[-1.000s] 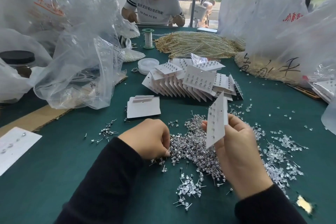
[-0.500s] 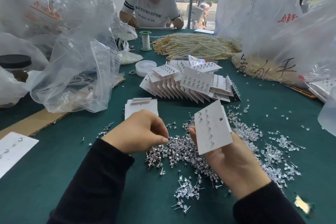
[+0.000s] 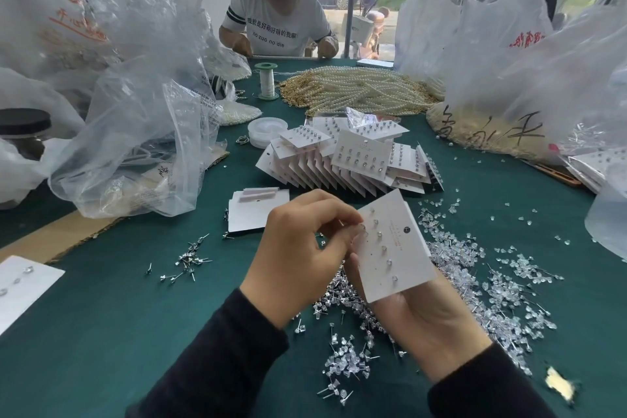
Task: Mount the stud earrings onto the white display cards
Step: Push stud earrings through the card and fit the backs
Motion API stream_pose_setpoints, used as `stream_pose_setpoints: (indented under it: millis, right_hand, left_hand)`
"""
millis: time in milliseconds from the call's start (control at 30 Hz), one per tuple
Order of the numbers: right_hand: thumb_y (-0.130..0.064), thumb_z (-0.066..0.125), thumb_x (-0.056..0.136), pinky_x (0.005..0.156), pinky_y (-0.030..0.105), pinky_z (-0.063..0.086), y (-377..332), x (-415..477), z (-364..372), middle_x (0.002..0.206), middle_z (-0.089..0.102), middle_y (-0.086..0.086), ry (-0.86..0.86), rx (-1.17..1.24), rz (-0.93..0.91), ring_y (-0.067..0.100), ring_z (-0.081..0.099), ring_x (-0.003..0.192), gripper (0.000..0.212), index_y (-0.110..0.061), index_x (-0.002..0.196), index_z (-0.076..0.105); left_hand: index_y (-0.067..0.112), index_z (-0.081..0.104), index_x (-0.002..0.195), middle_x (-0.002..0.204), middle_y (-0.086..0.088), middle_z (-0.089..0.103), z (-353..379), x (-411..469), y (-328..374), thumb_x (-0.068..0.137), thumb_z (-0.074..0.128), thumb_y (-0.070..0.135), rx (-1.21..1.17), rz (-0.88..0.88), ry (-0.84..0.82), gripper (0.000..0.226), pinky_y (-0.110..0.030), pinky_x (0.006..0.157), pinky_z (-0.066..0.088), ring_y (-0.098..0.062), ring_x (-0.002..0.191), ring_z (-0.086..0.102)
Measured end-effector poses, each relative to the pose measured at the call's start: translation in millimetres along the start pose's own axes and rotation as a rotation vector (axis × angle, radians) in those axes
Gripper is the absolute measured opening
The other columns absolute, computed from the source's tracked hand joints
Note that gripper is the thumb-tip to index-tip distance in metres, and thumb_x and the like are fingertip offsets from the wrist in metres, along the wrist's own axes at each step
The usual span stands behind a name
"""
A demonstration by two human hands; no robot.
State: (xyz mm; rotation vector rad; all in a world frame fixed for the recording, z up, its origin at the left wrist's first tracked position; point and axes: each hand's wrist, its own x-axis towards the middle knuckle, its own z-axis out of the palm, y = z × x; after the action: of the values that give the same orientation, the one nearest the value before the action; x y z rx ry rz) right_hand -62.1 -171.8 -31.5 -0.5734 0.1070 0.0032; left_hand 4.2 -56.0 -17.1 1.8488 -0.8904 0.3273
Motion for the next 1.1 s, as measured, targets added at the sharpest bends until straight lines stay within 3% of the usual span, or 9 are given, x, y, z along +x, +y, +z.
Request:
stream_pose_setpoints:
  millis: [300,433,533,600,667,800,900,967,1100]
  right_hand:
    - [-0.017,0.091,0.044,0.076,0.031,0.056,0,3,-7,0.097,0.069,0.017,-0.032,-0.051,-0.021,0.023,0.068,0.088,0.054,-0.002,0.092,0.073]
    - [-0.011,0.07,0.067,0.074,0.03,0.057,1,4,-7,0.103,0.067,0.021,0.021,-0.043,-0.017,0.025,0.068,0.09,0.03,0.0,0.095,0.072]
    - [-0.006,0.086,0.048,0.064,0.026,0.058,1,5,-8,0.085,0.07,0.017,0.101,0.101,0.001,0.021,0.069,0.071,0.037,0.002,0.082,0.074]
    - [-0.014,0.09,0.04,0.071,0.03,0.057,1,6,-11,0.079,0.07,0.014,0.228,0.145,-0.002,0.021,0.069,0.067,0.041,-0.001,0.076,0.073]
    - [-0.017,0.077,0.053,0.074,0.026,0.053,0,7,-10,0.076,0.07,0.011,0.318,0.152,-0.004,0.019,0.068,0.064,0.022,-0.004,0.07,0.073]
    - [-0.01,0.068,0.062,0.055,0.024,0.057,1,6,-6,0.071,0.071,0.012,0.298,0.144,-0.017,0.018,0.069,0.062,0.009,-0.003,0.065,0.074]
    - [-0.003,0.06,0.073,0.066,0.027,0.058,5,7,-6,0.078,0.07,0.014,0.246,-0.027,-0.023,0.021,0.068,0.071,0.011,0.0,0.078,0.07]
    - [0.0,0.062,0.075,0.069,0.028,0.058,4,5,-5,0.078,0.07,0.013,0.228,-0.271,-0.077,0.021,0.067,0.07,0.008,-0.001,0.081,0.067]
    - [-0.011,0.068,0.08,0.059,0.017,0.051,-3,-4,-3,0.068,0.069,-0.001,0.084,-1.381,-0.319,0.005,0.061,0.061,0.008,-0.018,0.076,0.069]
  left_hand:
    - [0.005,0.072,0.076,0.074,-0.002,0.064,-1,-1,0,0.071,0.068,0.004,0.136,0.112,-0.027,0.006,-0.013,0.061,0.047,-0.007,0.063,0.056]
    - [0.005,0.073,0.078,0.075,-0.003,0.064,2,-4,3,0.072,0.069,0.009,0.121,0.116,-0.057,0.007,-0.008,0.061,0.044,-0.007,0.063,0.057]
    - [0.006,0.071,0.093,0.089,-0.003,0.064,2,-6,3,0.069,0.073,0.035,0.145,0.119,-0.198,0.037,-0.019,0.072,0.049,-0.012,0.076,0.06]
    - [0.005,0.065,0.108,0.102,-0.006,0.06,4,-9,1,0.063,0.074,0.046,0.278,0.17,-0.336,0.062,-0.025,0.085,0.047,-0.016,0.093,0.057]
    - [0.001,0.061,0.112,0.105,-0.01,0.059,7,-10,0,0.066,0.075,0.034,0.334,0.206,-0.355,0.058,-0.032,0.088,0.048,-0.021,0.097,0.056]
    - [-0.003,0.066,0.1,0.093,-0.013,0.064,9,-6,-5,0.072,0.066,0.0,0.278,0.238,-0.178,0.028,-0.028,0.078,0.05,-0.022,0.086,0.061]
    - [0.002,0.07,0.086,0.082,-0.008,0.067,9,-4,-8,0.077,0.06,0.001,0.124,0.129,-0.001,0.013,-0.018,0.068,0.048,-0.011,0.074,0.06]
    - [0.011,0.067,0.074,0.073,-0.002,0.066,10,-2,-10,0.082,0.059,0.004,0.002,-0.109,0.115,0.014,-0.017,0.062,0.047,-0.007,0.064,0.057]
    - [0.015,0.058,0.071,0.06,0.0,0.058,10,3,-18,0.09,0.051,0.003,-0.464,-0.631,0.189,0.023,-0.018,0.052,0.048,-0.006,0.051,0.054]
